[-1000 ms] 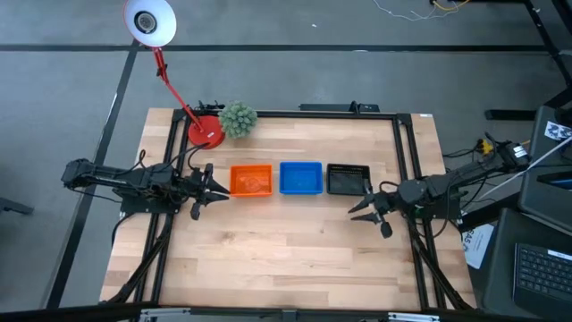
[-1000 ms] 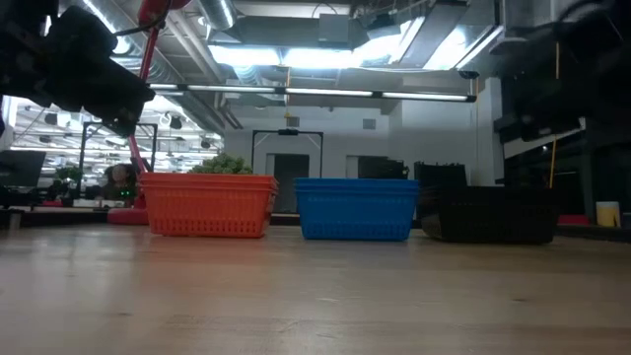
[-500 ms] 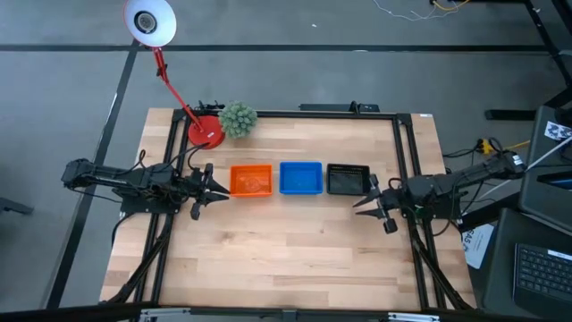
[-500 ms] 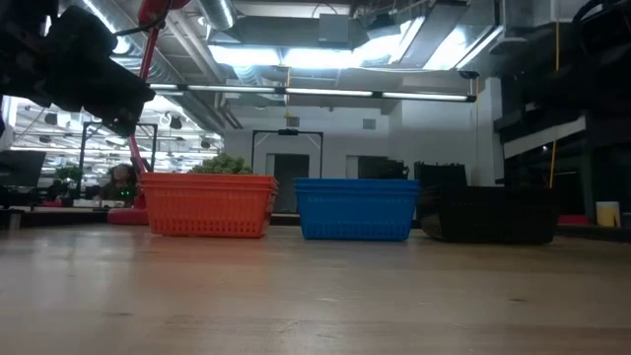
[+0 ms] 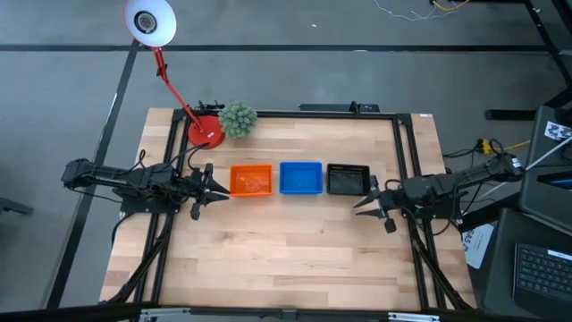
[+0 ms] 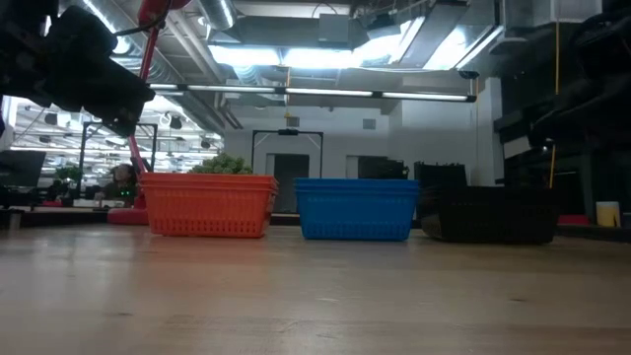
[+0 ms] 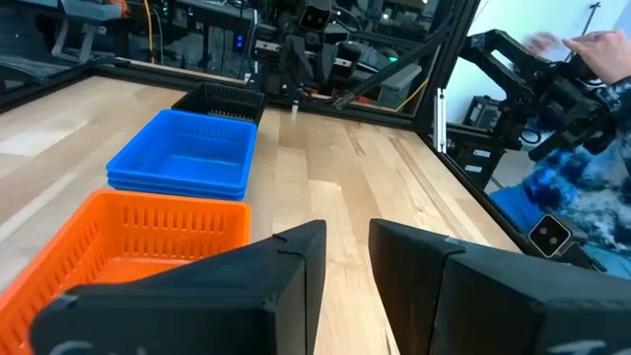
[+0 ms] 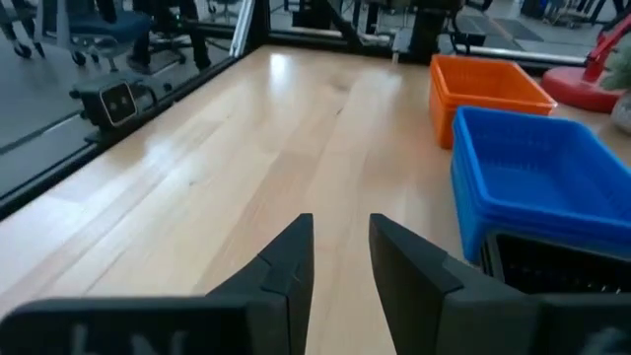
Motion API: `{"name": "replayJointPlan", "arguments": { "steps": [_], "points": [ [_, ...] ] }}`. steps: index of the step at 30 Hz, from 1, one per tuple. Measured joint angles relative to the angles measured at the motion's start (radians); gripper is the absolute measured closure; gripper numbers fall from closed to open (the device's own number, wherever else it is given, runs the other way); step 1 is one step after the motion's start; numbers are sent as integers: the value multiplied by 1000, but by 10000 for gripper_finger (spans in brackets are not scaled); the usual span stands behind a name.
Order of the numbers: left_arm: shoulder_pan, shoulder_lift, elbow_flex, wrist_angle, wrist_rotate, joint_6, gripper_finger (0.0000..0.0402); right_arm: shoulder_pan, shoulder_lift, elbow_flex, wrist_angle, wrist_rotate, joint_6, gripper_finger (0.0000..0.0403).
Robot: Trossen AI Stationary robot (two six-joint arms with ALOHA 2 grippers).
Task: Stack baskets by color
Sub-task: Return to Home Position
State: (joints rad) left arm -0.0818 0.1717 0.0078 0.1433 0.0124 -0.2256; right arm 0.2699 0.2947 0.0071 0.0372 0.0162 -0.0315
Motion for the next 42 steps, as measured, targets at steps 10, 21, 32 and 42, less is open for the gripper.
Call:
{"name": "replayJointPlan", "arguments": {
  "steps": [10, 21, 32, 42],
  "points": [
    [0, 0, 0, 0, 0, 0, 328, -3, -161, 0, 2, -20, -2, 300],
    [0, 0, 0, 0, 0, 0, 328, -3, -258, 0, 3, -18, -1, 300],
    [0, 0, 0, 0, 0, 0, 328, -3, -258, 0, 1, -18, 0, 300],
    [0, 0, 0, 0, 0, 0, 328, -3, -258, 0, 1, -18, 0, 300]
  ]
}}
